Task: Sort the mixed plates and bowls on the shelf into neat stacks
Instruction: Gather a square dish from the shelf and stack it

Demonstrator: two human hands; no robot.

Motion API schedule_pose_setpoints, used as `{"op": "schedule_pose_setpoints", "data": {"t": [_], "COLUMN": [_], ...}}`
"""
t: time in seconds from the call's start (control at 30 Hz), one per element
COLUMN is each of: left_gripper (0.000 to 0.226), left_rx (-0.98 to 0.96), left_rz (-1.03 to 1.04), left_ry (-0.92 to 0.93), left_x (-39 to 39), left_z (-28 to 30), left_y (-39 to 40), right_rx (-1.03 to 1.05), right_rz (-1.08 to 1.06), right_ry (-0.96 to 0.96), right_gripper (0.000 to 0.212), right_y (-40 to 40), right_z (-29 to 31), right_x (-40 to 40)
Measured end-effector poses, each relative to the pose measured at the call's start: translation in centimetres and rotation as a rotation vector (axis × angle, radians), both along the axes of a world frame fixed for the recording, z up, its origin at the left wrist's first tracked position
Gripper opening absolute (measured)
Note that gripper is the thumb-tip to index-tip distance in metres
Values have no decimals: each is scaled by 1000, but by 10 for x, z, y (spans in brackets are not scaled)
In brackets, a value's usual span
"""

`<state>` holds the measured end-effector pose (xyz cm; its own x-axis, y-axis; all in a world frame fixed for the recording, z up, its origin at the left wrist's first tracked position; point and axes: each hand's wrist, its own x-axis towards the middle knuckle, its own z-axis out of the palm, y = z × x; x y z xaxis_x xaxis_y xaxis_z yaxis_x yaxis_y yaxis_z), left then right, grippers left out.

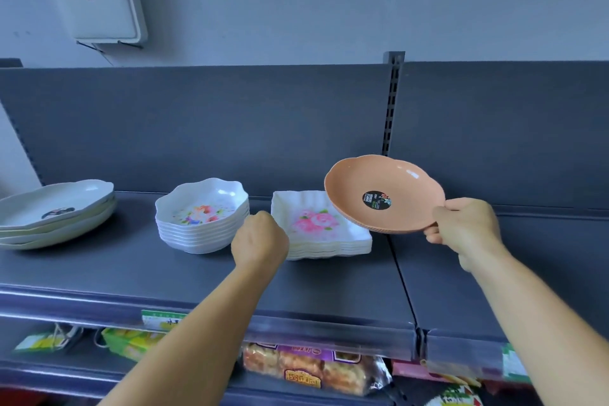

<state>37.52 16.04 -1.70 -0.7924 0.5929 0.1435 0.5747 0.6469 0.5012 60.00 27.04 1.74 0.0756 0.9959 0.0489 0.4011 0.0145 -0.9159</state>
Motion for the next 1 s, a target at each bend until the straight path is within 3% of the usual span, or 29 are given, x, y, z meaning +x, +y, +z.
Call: {"op": "schedule_pose_setpoints", "data": {"t": [0.13, 0.33, 0.4, 0.67, 1.0], "left_gripper": [14, 38, 44, 28, 29], "left_rx": [-36, 247, 326, 432, 493], "left_rz": [-19, -154, -124, 100, 248], "left_ry": [86, 99, 70, 56, 69], "left_x": [4, -3, -11, -82, -220], "left_z": [6, 25, 30, 39, 40], "left_y": [-6, -31, -41, -100, -192], "right_rx": [22, 49, 71, 126, 194], "right_rz": [106, 276, 335, 535, 711], "right_ry": [4, 30, 39, 55, 0], "right_gripper": [24, 24, 23, 24, 20], "right_y": [0, -12, -18, -62, -136], "right_z": [0, 5, 8, 17, 17], "right_x": [-12, -49, -67, -154, -309]}}
